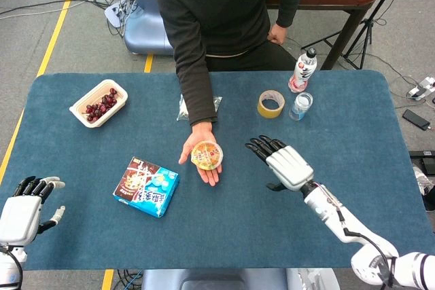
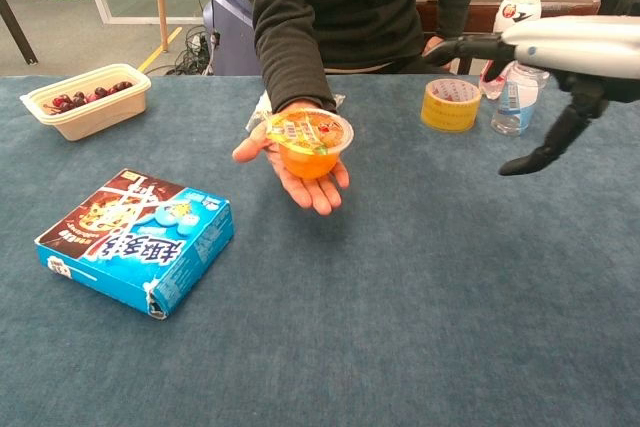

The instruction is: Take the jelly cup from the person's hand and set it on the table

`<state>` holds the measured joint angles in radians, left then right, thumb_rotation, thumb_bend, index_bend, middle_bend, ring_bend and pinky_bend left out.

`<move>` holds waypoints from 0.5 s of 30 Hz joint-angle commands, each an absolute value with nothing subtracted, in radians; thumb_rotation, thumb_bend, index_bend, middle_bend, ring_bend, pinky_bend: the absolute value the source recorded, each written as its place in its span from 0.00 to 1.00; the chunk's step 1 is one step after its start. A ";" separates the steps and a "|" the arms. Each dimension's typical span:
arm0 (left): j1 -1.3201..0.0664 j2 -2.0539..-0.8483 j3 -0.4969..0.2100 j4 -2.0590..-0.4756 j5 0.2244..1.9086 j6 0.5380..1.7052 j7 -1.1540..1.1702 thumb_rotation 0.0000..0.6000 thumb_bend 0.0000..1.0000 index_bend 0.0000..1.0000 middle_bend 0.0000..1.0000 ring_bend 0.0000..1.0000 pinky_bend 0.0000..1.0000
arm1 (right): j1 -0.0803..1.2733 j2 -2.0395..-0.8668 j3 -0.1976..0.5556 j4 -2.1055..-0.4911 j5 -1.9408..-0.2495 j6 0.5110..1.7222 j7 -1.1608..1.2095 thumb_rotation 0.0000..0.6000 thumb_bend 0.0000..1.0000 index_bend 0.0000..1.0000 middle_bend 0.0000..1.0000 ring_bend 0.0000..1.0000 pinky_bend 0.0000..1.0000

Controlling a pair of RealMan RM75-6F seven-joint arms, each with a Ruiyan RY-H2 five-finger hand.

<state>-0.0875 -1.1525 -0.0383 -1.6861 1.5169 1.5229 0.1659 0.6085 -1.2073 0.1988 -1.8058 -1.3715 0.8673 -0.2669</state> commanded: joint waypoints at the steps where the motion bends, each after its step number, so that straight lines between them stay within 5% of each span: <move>1: -0.085 -1.150 -0.038 -1.685 1.516 1.526 0.164 1.00 0.30 0.35 0.28 0.23 0.13 | 0.670 -1.268 0.223 -1.767 -1.322 0.820 -0.290 1.00 0.11 0.02 0.05 0.00 0.19; 15: -0.072 -1.144 -0.035 -1.683 1.518 1.538 0.157 1.00 0.30 0.35 0.28 0.23 0.13 | 0.867 -1.457 0.265 -1.608 -1.156 0.721 -0.347 1.00 0.11 0.02 0.05 0.00 0.19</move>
<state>-0.0725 -1.1443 -0.0354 -1.6831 1.5185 1.5383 0.1572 0.8515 -1.4415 0.2596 -1.6231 -1.1704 0.7303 -0.3416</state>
